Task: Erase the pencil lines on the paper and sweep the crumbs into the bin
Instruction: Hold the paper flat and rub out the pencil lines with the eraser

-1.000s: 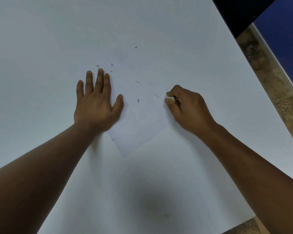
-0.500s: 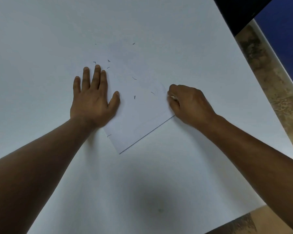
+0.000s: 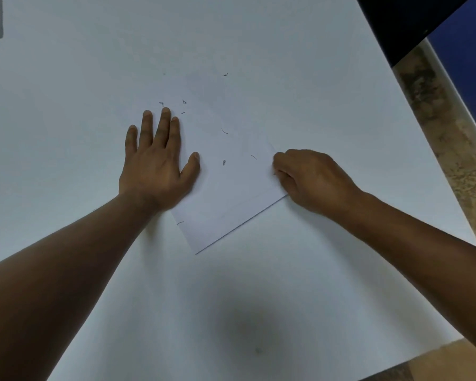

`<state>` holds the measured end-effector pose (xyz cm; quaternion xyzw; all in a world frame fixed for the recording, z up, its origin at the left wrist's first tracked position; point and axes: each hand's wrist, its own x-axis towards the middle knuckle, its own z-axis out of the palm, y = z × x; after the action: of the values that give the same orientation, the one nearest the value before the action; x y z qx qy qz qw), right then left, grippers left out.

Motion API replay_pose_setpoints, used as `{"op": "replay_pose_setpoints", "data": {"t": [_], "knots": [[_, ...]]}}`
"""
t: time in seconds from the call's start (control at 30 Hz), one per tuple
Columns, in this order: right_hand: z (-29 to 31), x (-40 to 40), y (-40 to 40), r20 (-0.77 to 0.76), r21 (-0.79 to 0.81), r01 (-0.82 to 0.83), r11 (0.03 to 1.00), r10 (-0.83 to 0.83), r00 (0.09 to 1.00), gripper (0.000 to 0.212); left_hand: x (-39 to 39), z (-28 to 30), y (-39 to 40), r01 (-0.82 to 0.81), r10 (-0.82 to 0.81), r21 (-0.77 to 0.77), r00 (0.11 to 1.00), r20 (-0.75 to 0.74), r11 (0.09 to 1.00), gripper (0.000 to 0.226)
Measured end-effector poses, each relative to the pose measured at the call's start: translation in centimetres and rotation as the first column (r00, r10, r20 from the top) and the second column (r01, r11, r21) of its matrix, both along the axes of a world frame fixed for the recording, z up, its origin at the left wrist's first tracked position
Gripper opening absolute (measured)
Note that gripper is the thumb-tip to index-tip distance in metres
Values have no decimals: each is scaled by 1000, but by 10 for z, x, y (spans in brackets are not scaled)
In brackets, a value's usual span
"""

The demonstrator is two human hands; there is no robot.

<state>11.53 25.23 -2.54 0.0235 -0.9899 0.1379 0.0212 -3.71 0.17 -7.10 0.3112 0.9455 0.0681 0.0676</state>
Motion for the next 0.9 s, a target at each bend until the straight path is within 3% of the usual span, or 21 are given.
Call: {"op": "replay_pose_setpoints", "data": {"t": [0.17,0.27,0.33,0.5,0.6,0.67,0.73,0.8,0.83,0.9], "knots": [[1,-3,-6,-76,-204,110,973,-127,989,18,1,0,1,6,-6,-5,1000,-3,1000,86],[-2,-9,-23,-82,-164,-23,986,10,997,11,0,-1,1,0,0,-6,1000,-6,1000,85],[-6,-11,-23,-38,-99,-84,992,80,996,19,1,-1,1,-2,2,-5,1000,-7,1000,84],[-5,-23,21,-43,-160,138,978,-146,988,15,1,-1,0,-7,7,0,1000,-12,1000,85],[-5,-24,25,71,-367,282,886,-276,959,10,2,0,1,-17,17,8,1000,-12,1000,85],[-2,-23,20,101,-530,373,761,-380,919,11,2,-1,1,-24,24,13,1000,-14,1000,84],[2,-19,10,125,-665,407,626,-444,887,15,1,-1,1,-28,28,13,1000,-13,1000,84],[3,-12,-5,125,-711,408,573,-467,875,12,1,-1,2,-26,26,10,1000,-8,1000,84],[2,-7,-13,103,-686,402,606,-467,878,9,1,-1,2,-26,26,11,1000,-6,1000,83],[-1,0,-24,3,-538,364,761,-430,903,8,1,-1,1,-27,27,16,1000,-8,1000,83]]}}
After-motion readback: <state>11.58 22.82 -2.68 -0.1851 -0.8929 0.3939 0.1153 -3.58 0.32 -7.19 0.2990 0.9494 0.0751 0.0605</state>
